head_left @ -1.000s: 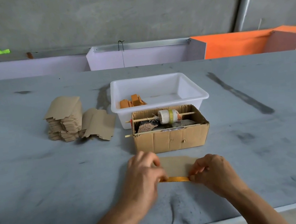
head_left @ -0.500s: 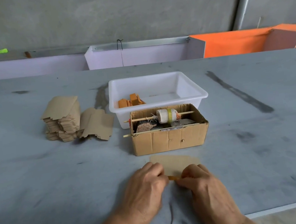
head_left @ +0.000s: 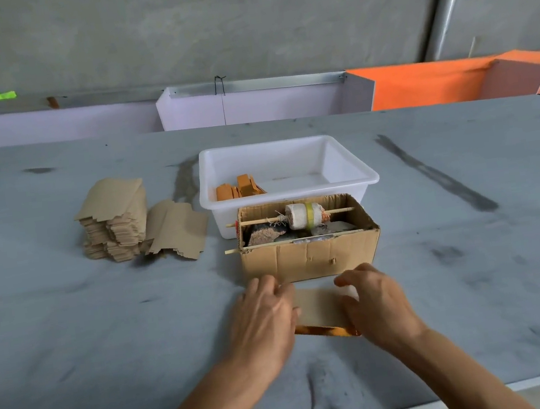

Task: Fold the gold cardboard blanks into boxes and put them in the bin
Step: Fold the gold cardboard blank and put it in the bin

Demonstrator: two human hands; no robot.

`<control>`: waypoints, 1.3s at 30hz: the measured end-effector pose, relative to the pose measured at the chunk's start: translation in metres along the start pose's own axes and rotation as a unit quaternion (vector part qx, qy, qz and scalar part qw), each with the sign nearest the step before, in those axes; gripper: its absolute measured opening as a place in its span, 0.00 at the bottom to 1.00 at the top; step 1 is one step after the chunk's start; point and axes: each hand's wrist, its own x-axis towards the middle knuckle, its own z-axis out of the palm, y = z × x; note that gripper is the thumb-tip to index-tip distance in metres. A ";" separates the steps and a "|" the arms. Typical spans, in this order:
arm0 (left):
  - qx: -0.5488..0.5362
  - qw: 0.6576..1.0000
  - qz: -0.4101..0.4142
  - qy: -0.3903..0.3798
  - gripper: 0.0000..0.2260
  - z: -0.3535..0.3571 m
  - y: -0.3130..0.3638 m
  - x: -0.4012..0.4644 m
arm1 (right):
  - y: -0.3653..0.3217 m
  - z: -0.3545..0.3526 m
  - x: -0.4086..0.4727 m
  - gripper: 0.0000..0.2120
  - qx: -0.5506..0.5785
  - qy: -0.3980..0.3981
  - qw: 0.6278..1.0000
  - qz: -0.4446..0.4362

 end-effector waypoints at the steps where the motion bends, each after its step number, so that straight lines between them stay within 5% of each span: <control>1: 0.000 1.000 -0.010 -0.002 0.15 0.001 0.000 0.002 | -0.001 0.000 0.002 0.18 -0.014 -0.014 1.000 -0.002; 8: -0.033 0.994 -0.098 -0.039 0.14 -0.011 -0.006 0.015 | -0.008 -0.007 0.014 0.12 -0.068 -0.082 0.994 -0.028; 23: -0.077 0.982 -0.149 -0.083 0.11 -0.017 -0.002 0.015 | -0.002 -0.005 0.000 0.11 -0.038 -0.065 0.997 -0.027; 39: -0.021 0.988 -0.118 -0.097 0.11 -0.015 0.001 0.019 | 0.001 -0.003 -0.001 0.12 -0.027 -0.060 0.997 -0.040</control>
